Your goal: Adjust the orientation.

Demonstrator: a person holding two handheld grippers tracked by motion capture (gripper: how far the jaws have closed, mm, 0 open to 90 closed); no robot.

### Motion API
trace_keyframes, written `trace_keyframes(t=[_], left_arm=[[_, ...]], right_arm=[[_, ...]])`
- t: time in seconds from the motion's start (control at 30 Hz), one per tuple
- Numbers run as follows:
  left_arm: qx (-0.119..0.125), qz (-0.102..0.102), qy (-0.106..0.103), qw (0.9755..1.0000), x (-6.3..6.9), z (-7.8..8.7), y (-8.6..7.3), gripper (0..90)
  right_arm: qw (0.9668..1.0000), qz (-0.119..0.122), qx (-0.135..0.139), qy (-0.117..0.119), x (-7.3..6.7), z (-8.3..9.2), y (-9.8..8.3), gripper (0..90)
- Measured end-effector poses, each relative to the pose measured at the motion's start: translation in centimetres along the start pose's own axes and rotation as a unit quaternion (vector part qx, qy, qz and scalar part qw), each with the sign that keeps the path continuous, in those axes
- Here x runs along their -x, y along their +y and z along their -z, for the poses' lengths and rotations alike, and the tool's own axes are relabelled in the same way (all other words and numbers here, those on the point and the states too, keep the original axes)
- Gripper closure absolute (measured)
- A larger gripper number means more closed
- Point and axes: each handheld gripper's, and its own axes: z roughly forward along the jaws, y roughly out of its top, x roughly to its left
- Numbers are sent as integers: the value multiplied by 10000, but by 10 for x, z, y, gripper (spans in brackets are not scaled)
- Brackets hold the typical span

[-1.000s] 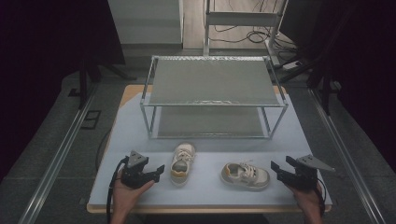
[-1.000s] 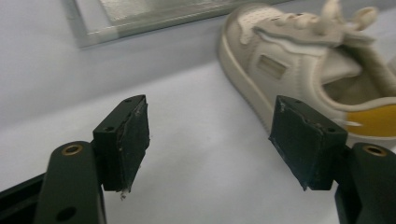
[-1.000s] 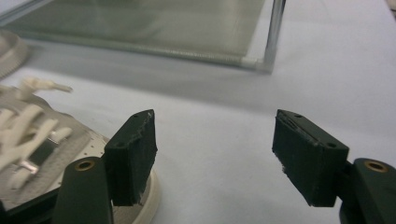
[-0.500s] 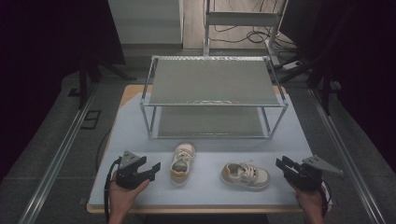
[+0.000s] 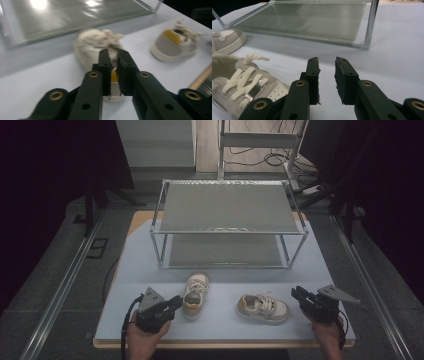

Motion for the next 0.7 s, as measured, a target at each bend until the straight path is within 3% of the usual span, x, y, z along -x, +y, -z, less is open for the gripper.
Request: trace_keyframes(t=[0.07,0.1,0.3,0.4,0.43,0.63,0.7], left_arm=[[-105,-57,-75,9999,12,-9,-2,861],[-210,-193,-182,9994,24,-18,-4,862],[-410,-432,-340,9976,45,-39,-12,862],[-510,-419,-322,9973,46,-49,-18,866],[-581,-430,-202,9972,45,-55,-22,873],[-714,-407,-33,9966,39,-59,-27,868],[-736,-337,-72,9967,34,-58,-29,878]], right_arm=[[10000,12,-16,2,-1,0,0,718],[10000,16,-32,-4,-1,0,0,717],[10000,1,-43,-9,-1,-1,0,716],[10000,4,-43,-9,-1,0,0,716],[10000,-8,-46,0,-1,0,0,715],[10000,-15,-59,35,-2,0,0,715],[10000,-12,-74,39,-1,0,0,714]])
